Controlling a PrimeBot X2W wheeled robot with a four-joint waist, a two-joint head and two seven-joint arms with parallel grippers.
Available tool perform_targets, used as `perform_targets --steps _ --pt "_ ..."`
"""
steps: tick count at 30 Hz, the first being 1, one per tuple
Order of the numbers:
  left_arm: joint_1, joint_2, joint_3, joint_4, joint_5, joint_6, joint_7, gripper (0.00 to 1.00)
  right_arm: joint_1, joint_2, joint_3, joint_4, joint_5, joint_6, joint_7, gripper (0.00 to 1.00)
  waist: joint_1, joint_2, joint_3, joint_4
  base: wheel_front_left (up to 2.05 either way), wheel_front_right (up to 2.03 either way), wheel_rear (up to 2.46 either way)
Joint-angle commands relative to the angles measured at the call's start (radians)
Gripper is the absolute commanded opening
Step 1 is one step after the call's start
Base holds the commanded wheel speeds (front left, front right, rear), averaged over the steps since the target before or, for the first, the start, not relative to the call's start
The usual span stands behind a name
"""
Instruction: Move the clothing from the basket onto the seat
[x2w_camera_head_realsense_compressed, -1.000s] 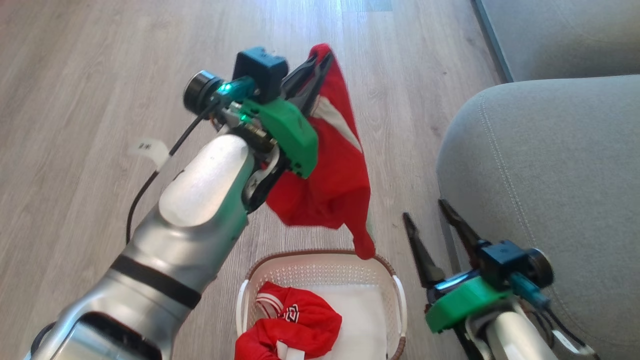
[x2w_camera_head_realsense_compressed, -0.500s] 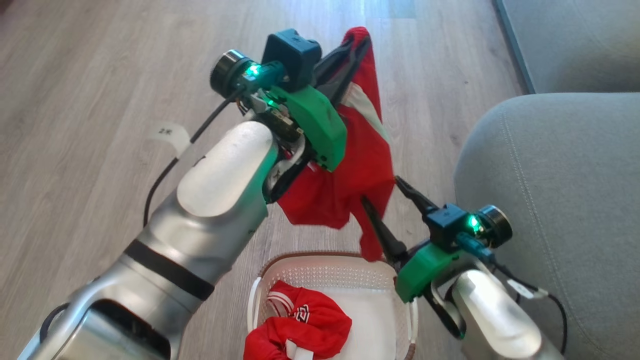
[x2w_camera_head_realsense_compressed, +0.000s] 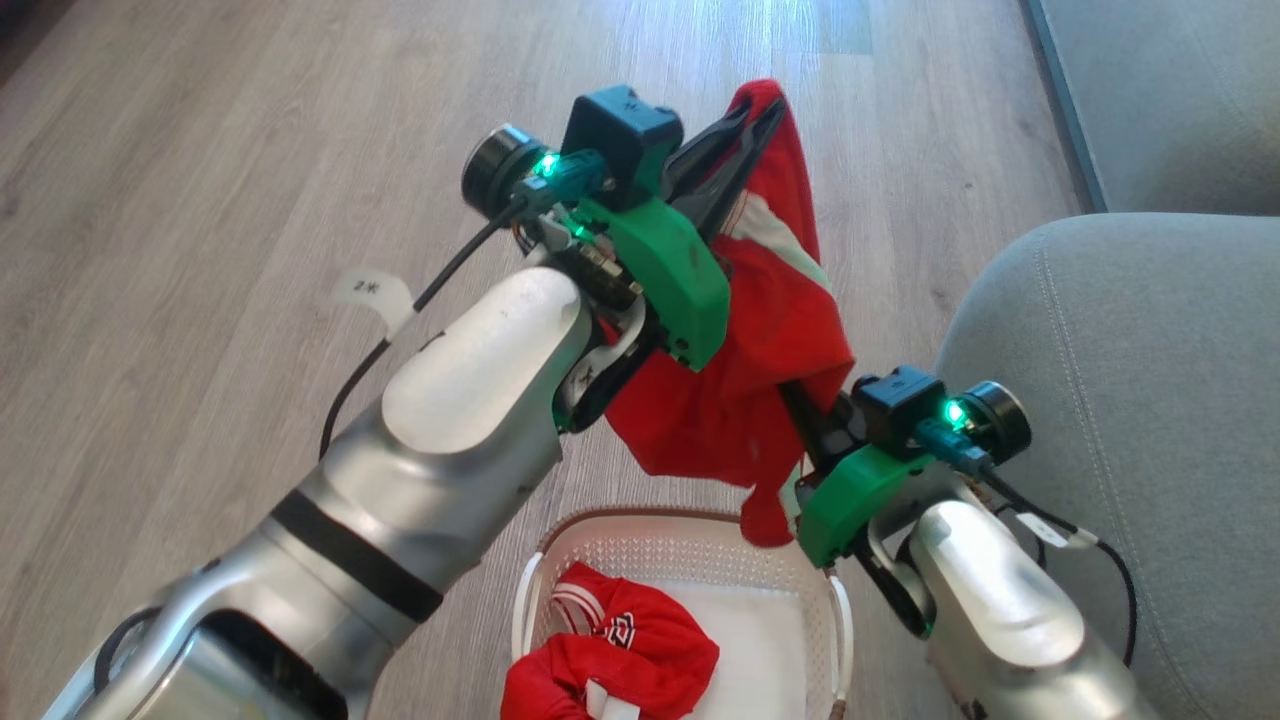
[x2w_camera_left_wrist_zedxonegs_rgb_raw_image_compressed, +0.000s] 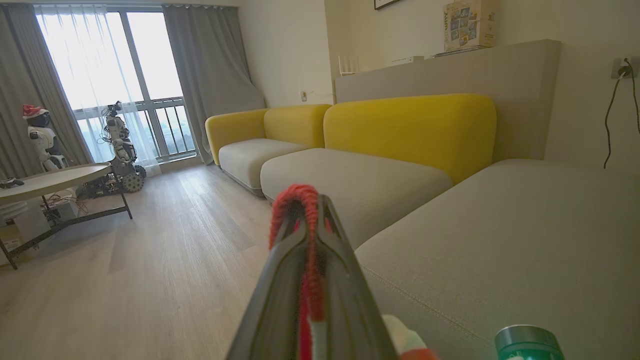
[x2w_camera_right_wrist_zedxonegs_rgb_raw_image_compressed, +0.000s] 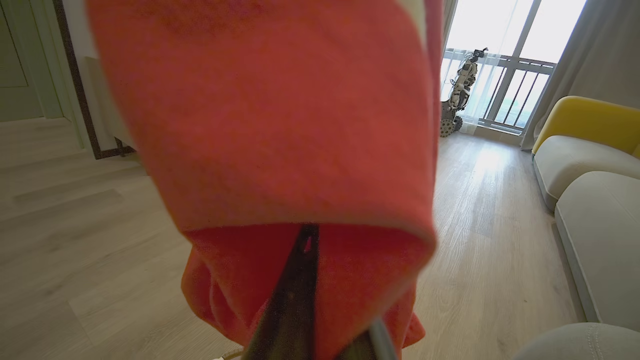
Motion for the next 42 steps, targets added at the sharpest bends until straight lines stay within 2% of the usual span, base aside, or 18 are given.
perform_targets --steps 1,2,3,4,5,17,25,33,42 --pt "-0.036 0.018 0.034 -0.012 -0.013 0.005 -0.009 0.01 -0.045 0.008 -0.005 -0.039 0.000 0.000 -0.006 0.00 0.0001 -0.0001 -0.001 -0.002 0.00 0.00 0.00" --pt "-0.028 0.020 0.036 -0.006 -0.018 0.006 -0.012 0.24 -0.042 0.008 -0.011 -0.042 -0.001 0.000 -0.006 0.00 0.0001 -0.0001 -0.001 -0.004 0.00 0.00 0.00" --pt "-0.019 0.022 0.040 0.000 -0.025 0.004 -0.016 0.57 -0.039 0.008 -0.014 -0.045 -0.001 0.000 -0.006 0.00 0.0001 -0.0001 -0.002 -0.007 0.00 0.00 0.00" --pt "-0.008 0.024 0.044 0.006 -0.033 0.004 -0.021 0.84 -0.036 0.008 -0.019 -0.049 -0.001 0.000 -0.006 0.00 0.0001 -0.0001 -0.002 -0.009 0.00 0.00 0.00" --pt "0.002 0.028 0.048 0.013 -0.038 0.005 -0.027 1.00 -0.033 0.008 -0.028 -0.053 -0.002 0.000 -0.006 0.00 0.0001 -0.0001 -0.003 -0.012 0.00 0.00 0.00" --pt "0.151 0.050 0.074 0.091 -0.083 0.007 -0.115 1.00 0.002 0.001 -0.177 -0.143 -0.074 0.000 -0.006 0.00 0.0001 -0.0001 0.002 -0.085 0.00 0.00 0.00" --pt "0.248 0.044 0.068 0.105 -0.082 0.005 -0.138 1.00 0.054 -0.055 -0.294 -0.246 -0.101 0.000 -0.006 0.00 0.0001 -0.0001 0.015 -0.158 0.00 0.00 0.00" --pt "0.286 0.038 0.067 0.103 -0.054 0.005 -0.145 1.00 0.091 -0.116 -0.398 -0.342 -0.128 0.000 -0.006 0.00 0.0001 -0.0001 0.050 -0.274 0.00 0.00 0.00" --pt "0.307 0.032 0.064 0.058 0.021 0.004 -0.146 1.00 0.088 -0.143 -0.411 -0.398 -0.122 0.000 0.021 0.00 0.0001 -0.0001 0.109 -0.426 0.00 0.00 0.00"
